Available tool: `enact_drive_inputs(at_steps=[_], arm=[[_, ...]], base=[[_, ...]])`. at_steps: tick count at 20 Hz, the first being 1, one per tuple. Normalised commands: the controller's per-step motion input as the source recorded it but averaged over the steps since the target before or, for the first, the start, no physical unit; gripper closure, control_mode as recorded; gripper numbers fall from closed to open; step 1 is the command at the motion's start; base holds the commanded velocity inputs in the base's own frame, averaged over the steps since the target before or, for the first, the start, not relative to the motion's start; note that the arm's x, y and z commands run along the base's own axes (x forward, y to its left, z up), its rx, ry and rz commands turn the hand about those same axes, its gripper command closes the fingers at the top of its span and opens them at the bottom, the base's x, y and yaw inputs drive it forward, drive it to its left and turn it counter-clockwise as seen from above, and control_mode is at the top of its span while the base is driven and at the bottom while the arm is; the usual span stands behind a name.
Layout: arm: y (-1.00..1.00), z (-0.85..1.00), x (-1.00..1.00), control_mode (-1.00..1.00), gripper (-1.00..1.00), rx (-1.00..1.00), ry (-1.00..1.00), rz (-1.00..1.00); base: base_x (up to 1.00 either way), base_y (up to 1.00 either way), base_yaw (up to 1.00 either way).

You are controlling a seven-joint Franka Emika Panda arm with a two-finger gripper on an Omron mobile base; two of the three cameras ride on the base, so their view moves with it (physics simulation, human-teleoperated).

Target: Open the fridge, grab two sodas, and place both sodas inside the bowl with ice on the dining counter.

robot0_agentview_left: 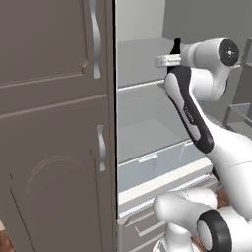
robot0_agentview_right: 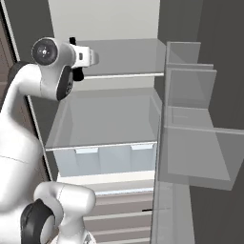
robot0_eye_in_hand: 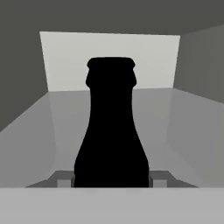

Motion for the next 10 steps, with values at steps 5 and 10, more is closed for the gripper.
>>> enact_drive_inputs(at_steps=[5, 10], arm=[[-0.13, 0.0, -1.0, -1.0, 1.0, 0.01, -0.05, -0.04], [-0.16, 0.0, -1.0, -1.0, 1.0, 0.03, -0.05, -0.03]], base=[[0.0, 0.0, 0.0], [0.0, 0.0, 0.0]])
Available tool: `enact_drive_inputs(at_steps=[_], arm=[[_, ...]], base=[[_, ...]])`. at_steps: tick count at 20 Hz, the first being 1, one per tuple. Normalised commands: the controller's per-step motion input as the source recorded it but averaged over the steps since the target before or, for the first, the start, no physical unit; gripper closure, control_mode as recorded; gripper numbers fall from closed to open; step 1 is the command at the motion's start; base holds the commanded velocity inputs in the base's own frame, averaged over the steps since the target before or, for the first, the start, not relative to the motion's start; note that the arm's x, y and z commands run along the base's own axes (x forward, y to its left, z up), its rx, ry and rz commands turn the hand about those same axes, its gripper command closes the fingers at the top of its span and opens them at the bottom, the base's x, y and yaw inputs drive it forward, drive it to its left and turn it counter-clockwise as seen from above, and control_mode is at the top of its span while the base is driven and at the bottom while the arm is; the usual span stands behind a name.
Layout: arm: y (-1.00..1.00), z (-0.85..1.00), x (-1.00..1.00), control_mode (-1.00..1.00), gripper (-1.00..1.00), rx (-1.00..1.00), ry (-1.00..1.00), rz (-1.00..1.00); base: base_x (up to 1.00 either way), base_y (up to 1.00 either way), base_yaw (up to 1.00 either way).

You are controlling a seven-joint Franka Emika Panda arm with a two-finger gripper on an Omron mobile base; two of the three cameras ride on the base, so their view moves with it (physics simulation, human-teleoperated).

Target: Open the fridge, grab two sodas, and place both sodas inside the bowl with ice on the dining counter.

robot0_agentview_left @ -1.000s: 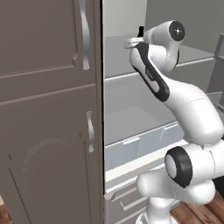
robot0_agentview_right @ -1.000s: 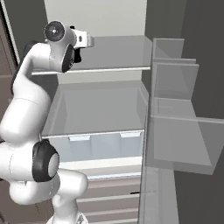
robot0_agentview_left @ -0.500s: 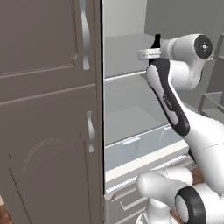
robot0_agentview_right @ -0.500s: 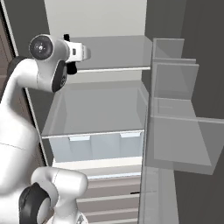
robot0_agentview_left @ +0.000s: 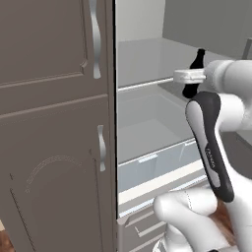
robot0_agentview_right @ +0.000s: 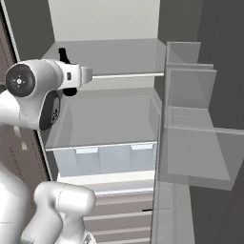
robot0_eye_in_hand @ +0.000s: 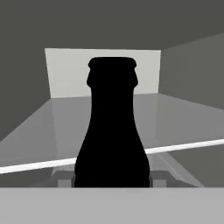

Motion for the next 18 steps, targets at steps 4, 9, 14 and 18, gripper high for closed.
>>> enact_drive_inputs(at_steps=[4, 9, 14, 18], arm=[[-0.03, -0.06, -1.0, -1.0, 1.0, 0.01, -0.01, -0.03], [0.04, -0.1, -1.0, -1.0, 1.0, 0.0, 0.0, -0.04], [0.02, -0.05, -0.2, 1.0, 1.0, 0.0, 0.0, -0.01], [0.0, 0.0, 0.0, 1.0, 1.0, 0.0, 0.0, 0.0]], base=[[0.0, 0.0, 0.0], [0.0, 0.0, 0.0], [-0.8, 0.04, -0.03], [-1.0, 0.07, -0.07]])
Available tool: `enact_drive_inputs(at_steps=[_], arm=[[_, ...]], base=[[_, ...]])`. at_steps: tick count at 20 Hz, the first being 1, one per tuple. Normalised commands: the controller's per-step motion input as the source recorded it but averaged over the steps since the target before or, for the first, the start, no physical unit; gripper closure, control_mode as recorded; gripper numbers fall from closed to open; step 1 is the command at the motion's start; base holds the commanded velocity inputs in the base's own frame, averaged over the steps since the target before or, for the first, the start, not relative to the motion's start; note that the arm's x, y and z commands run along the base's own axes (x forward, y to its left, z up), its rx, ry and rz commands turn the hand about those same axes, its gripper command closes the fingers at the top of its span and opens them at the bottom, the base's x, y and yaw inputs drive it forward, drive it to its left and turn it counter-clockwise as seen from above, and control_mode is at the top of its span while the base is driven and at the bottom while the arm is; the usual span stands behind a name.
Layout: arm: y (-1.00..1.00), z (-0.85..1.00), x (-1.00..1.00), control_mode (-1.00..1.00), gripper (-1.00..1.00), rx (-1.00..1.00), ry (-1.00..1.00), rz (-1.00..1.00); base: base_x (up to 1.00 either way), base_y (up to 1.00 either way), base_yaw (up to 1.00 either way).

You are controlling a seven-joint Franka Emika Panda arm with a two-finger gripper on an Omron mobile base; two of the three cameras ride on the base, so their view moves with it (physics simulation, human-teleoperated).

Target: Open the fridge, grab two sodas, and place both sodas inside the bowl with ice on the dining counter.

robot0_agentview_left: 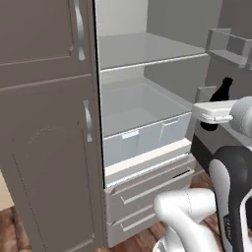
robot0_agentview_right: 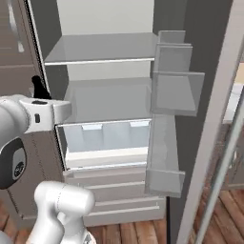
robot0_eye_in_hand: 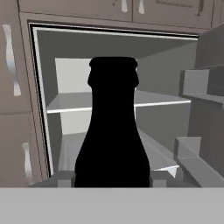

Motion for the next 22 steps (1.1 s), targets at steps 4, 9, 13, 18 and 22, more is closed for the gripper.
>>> enact_drive_inputs(at_steps=[4, 9, 13, 18, 22], arm=[[0.0, 0.0, 0.0, 1.0, 1.0, 0.0, 0.0, 0.0], [0.0, 0.0, 0.0, 1.0, 1.0, 0.0, 0.0, 0.0], [0.0, 0.0, 0.0, 1.0, 1.0, 0.0, 0.0, 0.0], [0.0, 0.0, 0.0, 1.0, 1.0, 0.0, 0.0, 0.0], [0.0, 0.0, 0.0, 1.0, 1.0, 0.0, 0.0, 0.0]], base=[[-1.0, 0.05, -0.07], [-1.0, 0.0, -0.06], [-1.0, -0.04, -0.12], [-1.0, -0.56, -0.17], [-0.96, -0.86, -0.13]])
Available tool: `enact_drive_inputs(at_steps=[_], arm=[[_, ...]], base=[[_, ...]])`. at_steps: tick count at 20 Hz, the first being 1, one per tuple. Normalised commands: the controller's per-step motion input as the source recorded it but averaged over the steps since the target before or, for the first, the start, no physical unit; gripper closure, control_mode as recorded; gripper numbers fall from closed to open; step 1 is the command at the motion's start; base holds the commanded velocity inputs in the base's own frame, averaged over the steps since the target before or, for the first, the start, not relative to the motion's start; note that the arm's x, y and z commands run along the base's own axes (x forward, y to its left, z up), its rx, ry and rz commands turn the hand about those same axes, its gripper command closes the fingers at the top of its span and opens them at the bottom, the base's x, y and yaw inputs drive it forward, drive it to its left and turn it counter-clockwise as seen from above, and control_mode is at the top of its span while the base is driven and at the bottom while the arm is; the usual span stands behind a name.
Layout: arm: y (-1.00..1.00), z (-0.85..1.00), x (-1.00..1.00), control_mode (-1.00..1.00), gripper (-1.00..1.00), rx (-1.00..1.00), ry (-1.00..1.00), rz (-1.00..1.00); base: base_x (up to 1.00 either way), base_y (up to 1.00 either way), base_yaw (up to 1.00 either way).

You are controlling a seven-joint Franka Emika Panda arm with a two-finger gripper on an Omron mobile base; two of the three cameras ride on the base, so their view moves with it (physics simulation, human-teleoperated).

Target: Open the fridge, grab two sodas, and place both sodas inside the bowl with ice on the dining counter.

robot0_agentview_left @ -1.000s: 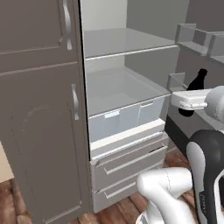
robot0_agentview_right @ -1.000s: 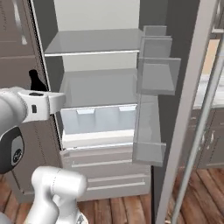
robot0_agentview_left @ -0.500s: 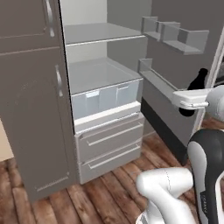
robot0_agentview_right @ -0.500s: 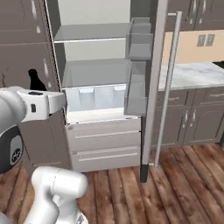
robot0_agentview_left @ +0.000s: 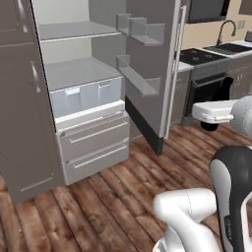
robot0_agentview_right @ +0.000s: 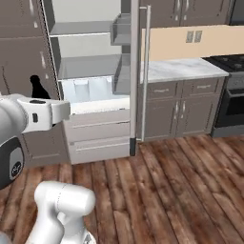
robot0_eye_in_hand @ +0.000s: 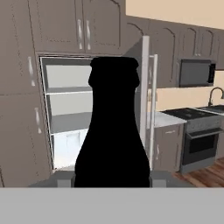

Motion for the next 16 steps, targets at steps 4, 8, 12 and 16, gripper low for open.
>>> enact_drive_inputs(at_steps=[4, 8, 12, 16], arm=[[0.0, 0.0, 0.0, 1.0, 1.0, 0.0, 0.0, 0.0], [0.0, 0.0, 0.0, 1.0, 1.0, 0.0, 0.0, 0.0], [0.0, 0.0, 0.0, 1.0, 1.0, 0.0, 0.0, 0.0], [0.0, 0.0, 0.0, 1.0, 1.0, 0.0, 0.0, 0.0]], base=[[-0.79, -0.94, -0.11], [-0.86, -0.95, -0.11], [-0.98, -0.85, -0.14], [-1.0, -0.45, -0.17]])
